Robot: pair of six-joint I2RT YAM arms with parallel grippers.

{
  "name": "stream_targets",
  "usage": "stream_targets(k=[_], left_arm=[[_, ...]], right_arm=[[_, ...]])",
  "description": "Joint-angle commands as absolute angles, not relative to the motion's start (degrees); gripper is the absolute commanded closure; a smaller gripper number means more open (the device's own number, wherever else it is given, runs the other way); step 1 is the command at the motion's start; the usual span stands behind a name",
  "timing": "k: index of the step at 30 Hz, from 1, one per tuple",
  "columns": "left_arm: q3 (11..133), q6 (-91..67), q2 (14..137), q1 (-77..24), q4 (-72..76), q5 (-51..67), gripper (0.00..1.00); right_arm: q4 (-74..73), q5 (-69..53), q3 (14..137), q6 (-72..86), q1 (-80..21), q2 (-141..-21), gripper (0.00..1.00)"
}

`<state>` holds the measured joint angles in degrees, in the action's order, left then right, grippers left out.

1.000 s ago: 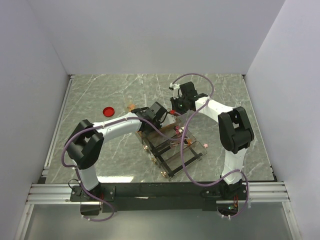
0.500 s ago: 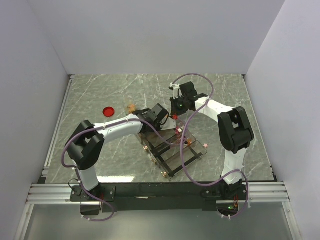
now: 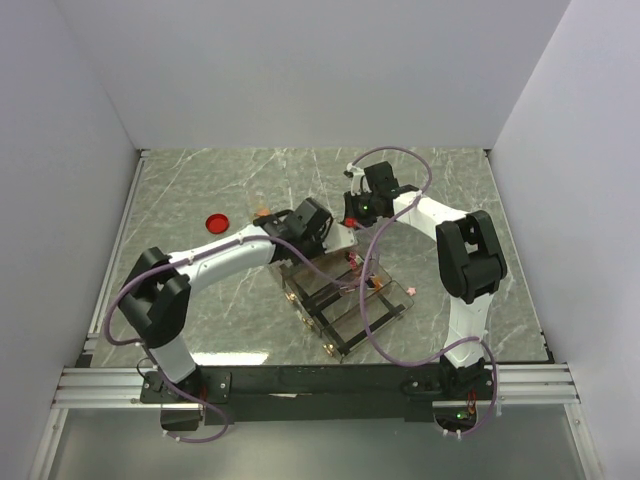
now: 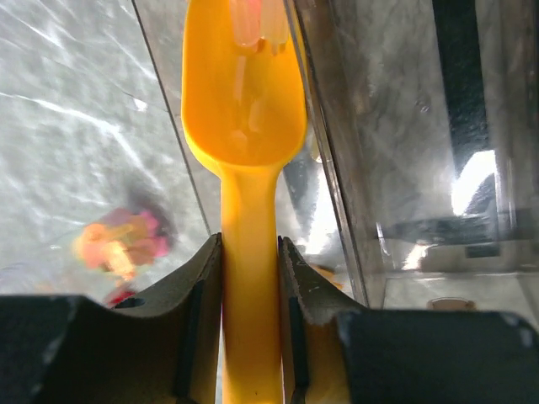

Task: Pack the candies
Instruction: Scoop the fake candies from the storage box.

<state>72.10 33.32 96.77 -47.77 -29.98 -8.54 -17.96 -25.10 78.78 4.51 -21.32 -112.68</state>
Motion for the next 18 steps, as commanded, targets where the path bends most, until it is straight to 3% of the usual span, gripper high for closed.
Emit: stream_targets(k=[1,14,18], left_arm=[[75.8,27.3,100.8,-47.3,-33.5,10.3,0.99],[70.6,15.2,103.7,-43.2,-27.6,21.9,0.99],[71.5,15.8,103.1,-43.0,-28.7,19.7,0.99]], right_arm=[[-16.7,-29.0,80.5,10.0,-22.1,-113.7,1.00],[-16.1,-28.1,78.7,10.9,-22.1,-114.1,1.00],[-16.7,-27.6,78.7,9.4,-22.1,-113.9,1.00]])
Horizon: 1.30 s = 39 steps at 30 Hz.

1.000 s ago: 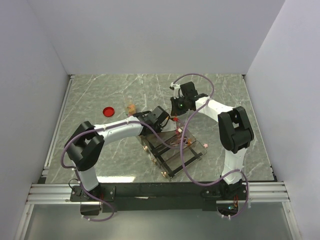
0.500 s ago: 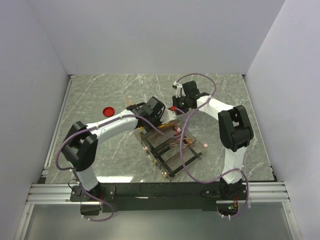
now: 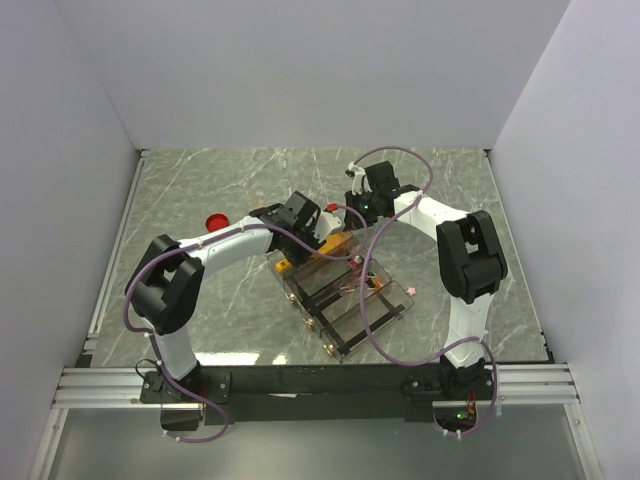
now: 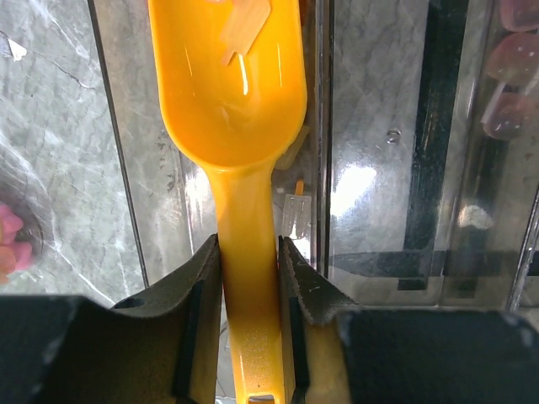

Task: Pack the candies
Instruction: Scoop the fake candies from the storage box.

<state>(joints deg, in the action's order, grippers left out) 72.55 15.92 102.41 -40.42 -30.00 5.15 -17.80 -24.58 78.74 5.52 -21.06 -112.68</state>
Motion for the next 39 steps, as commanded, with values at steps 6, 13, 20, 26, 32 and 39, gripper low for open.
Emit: stream_targets(k=[6,13,20,26,32,39], left_arm=[[74.4,18.3,103.8,-44.2,-33.1,11.8,0.99],[72.5,19.0,102.3,-49.4,-28.0,8.0,0.99],[69.3,10.0,100.1,-49.0,-17.1,18.4,0.99],[66.4,4.0,98.4,-46.5,-14.2,18.3,0.99],[62.2,0.4,95.6,-43.0,-14.2,13.5,0.99],[58.7,-1.2,93.9,-42.1,-14.1,8.4,0.99]], right_arm=[[-16.9,-26.7,79.2,6.9,-22.8,-113.5,1.00],[-17.2,-25.5,81.2,6.7,-24.2,-114.3,1.00],[-16.8,-24.6,81.0,8.6,-23.9,-114.4,1.00],[-18.0,-23.8,80.3,9.4,-23.4,-114.7,1.00],[-18.9,-22.4,79.6,8.0,-23.4,-114.5,1.00],[-19.3,-21.1,79.0,5.5,-23.4,-112.9,1.00]])
